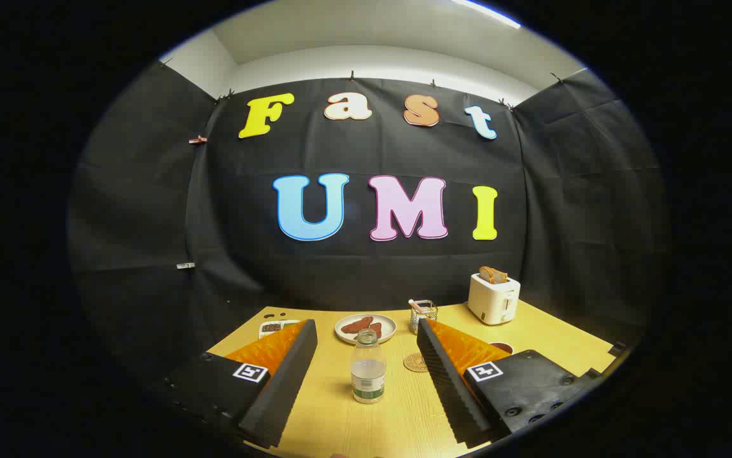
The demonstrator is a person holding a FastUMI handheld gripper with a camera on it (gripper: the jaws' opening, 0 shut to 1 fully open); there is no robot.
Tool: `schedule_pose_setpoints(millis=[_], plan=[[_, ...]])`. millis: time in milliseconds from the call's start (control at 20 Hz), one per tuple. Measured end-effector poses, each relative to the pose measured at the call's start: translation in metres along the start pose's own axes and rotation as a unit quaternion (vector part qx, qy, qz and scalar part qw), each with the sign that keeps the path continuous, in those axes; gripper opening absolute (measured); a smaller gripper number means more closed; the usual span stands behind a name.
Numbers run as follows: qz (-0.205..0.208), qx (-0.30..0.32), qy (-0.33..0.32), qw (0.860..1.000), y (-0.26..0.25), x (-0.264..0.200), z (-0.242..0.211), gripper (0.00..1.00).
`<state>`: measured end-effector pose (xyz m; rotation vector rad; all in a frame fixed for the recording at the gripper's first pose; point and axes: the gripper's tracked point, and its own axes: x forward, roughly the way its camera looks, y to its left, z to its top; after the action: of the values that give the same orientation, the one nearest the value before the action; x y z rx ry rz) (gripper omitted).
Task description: Take the bottle from table, then pour the juice into the cup, finally place the bottle on the coaster
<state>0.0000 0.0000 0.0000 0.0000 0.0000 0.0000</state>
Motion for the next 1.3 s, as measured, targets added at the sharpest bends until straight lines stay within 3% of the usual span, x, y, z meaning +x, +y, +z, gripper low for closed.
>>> schedule_pose_setpoints(millis=[550,1300], plan=[[-0.034,0.007,-0.009,0.999,-0.029,0.019,0.006,0.98],[-0.046,0.002,0.048,0.998,-0.008,0.055,-0.064,0.97]])
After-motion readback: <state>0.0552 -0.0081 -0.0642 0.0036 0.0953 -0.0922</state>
